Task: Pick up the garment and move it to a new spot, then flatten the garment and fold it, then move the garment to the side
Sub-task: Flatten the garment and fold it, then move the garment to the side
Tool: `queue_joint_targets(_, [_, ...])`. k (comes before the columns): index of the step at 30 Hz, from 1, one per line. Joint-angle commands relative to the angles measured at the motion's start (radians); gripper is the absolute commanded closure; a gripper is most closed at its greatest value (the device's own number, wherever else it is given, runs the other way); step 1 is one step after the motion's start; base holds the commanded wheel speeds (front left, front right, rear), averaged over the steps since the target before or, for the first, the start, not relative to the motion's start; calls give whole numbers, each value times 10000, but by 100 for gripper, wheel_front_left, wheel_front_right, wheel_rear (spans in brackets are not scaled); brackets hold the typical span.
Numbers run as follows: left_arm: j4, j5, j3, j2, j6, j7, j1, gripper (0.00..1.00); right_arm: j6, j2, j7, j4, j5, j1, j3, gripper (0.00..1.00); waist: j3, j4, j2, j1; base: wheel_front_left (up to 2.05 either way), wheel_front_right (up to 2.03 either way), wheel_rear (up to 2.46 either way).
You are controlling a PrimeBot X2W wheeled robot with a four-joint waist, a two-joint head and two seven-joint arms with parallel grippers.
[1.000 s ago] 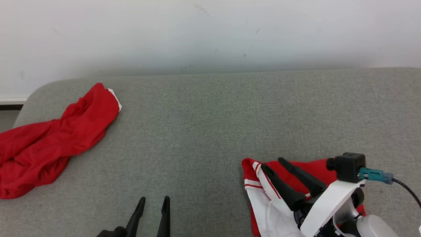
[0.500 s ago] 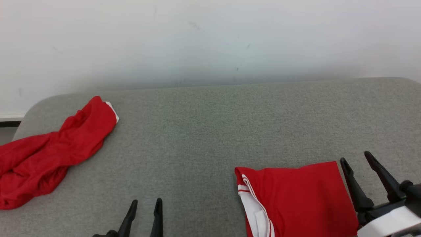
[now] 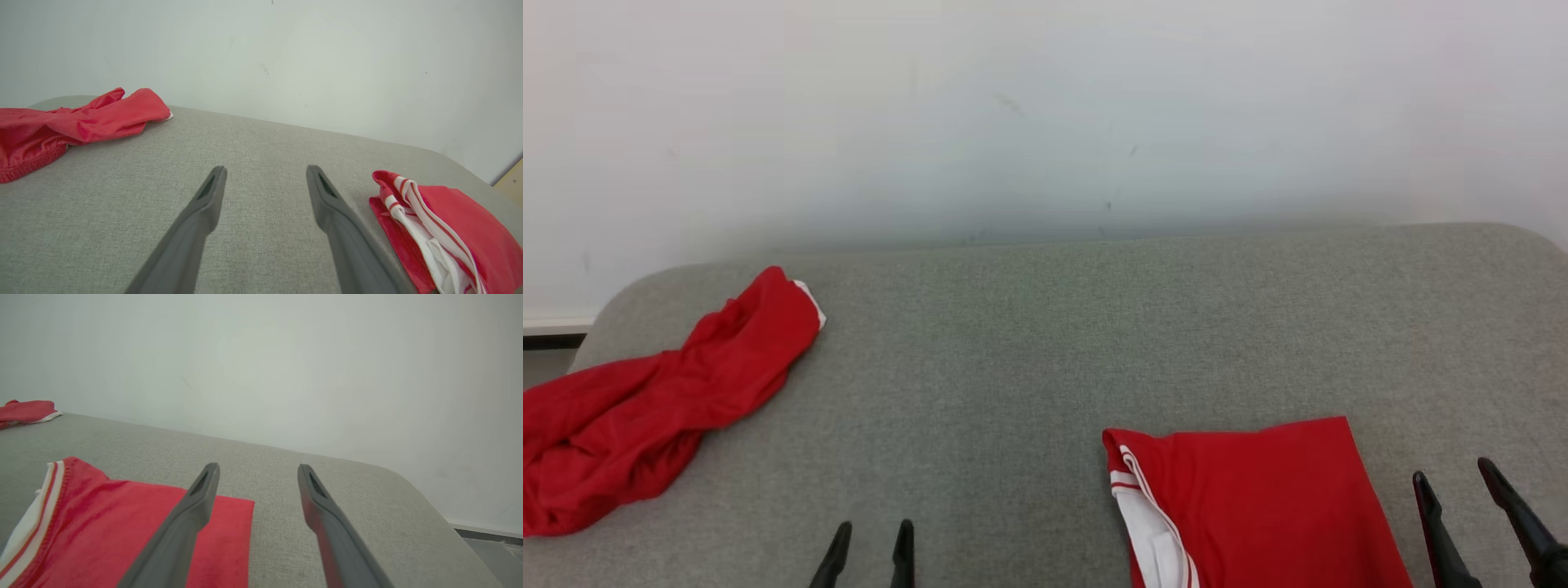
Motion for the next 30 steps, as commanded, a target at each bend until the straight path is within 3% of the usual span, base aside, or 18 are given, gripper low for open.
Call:
queue_joint_targets(1, [47, 106, 84, 33, -25, -1, 202, 0, -3, 96, -21, -47, -41, 332, -138, 0, -105, 5, 0, 1, 0, 0, 0])
queue_joint_targets(10, [3, 200, 193, 32, -22, -1, 427, 0, -3, 409, -25, 62, -104, 844, -278, 0, -253, -36, 0, 1, 0, 0, 0])
queue_joint_targets(22, [-67, 269, 144, 32, 27, -1, 357, 0, -3, 331, -26, 82, -55, 726, -275, 0, -163, 55, 0, 1, 0, 0, 0])
queue_joint_targets(26, [-102, 262, 119, 32, 55, -1, 350, 0, -3, 392, -26, 140, 328, 578, -252, 0, -111, 93, 0, 1, 0, 0, 0])
queue_joint_targets(30, [-112, 259, 107, 32, 57, -1, 302, 0, -5, 55, -26, 722, 1320, 262, 190, 0, 23, 126, 0, 1, 0, 0, 0])
